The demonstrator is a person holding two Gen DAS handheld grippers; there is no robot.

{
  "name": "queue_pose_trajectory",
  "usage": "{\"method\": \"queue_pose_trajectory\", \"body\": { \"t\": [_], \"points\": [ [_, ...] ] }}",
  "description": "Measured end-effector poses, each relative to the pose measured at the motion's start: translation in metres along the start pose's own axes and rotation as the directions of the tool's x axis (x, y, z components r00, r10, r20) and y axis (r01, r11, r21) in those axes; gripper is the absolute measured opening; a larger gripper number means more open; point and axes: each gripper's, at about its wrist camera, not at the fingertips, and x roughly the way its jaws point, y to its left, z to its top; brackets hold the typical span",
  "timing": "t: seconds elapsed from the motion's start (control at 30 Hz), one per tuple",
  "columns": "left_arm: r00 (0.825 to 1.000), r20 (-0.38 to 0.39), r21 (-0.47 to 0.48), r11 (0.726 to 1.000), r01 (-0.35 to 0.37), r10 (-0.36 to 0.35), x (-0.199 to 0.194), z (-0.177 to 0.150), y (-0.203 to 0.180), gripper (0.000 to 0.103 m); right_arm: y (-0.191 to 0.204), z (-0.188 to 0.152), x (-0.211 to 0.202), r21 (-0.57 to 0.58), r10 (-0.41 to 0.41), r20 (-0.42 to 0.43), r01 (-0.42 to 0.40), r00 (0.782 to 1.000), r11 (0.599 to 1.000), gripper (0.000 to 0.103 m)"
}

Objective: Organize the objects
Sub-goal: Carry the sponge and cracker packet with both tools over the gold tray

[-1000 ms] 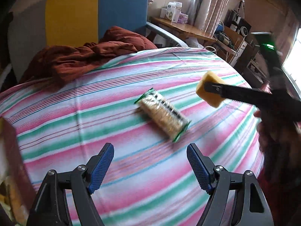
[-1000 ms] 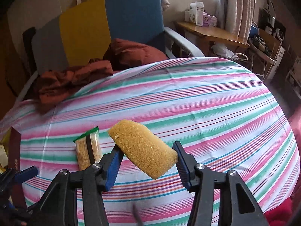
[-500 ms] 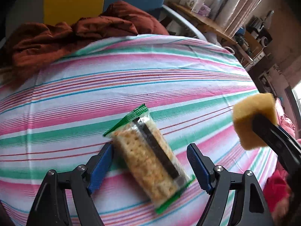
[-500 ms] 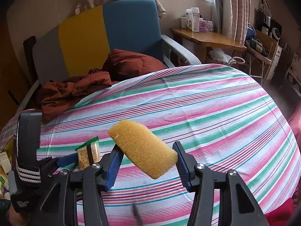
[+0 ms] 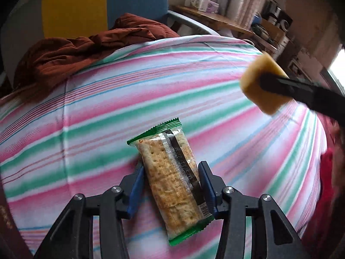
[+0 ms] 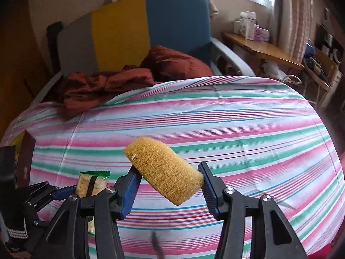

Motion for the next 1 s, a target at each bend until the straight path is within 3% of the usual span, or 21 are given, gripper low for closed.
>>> {"method": "queue_pose_trajectory", "body": {
  "t": [0.1, 0.37, 0.6, 0.7, 1.0],
  "points": [
    [1.0, 0.013, 0.025, 0.999, -0.024, 0.024, -0.005, -0.011, -0.002, 0.05, 0.007, -0.002, 0.004, -0.032, 0.0, -0.017, -0.001, 1.0, 1.0, 0.054],
    [0.999, 0.029, -0.022, 1.0, -0.021, 0.021, -0.019, -0.022, 0.006, 0.045, 0.003, -0.005, 0.011, -0.017, -0.017, -0.045, 0.016, 0.999, 1.0, 0.054],
    [0.994, 0.1, -0.045, 0.998, -0.036, 0.04, -0.063, -0.04, 0.023, 0.044, 0.004, -0.007, 0.014, -0.025, -0.041, -0.057, 0.04, 0.998, 0.999, 0.054],
    [0.989, 0.137, -0.053, 0.998, -0.044, 0.051, -0.085, -0.044, 0.028, 0.044, 0.005, -0.007, 0.015, -0.03, -0.056, -0.062, 0.054, 0.997, 0.998, 0.054],
    [0.952, 0.272, -0.102, 0.988, -0.113, 0.137, -0.163, -0.061, 0.054, 0.045, 0.017, -0.009, 0.016, -0.056, -0.075, -0.082, 0.07, 0.994, 0.996, 0.054]
  ]
}}
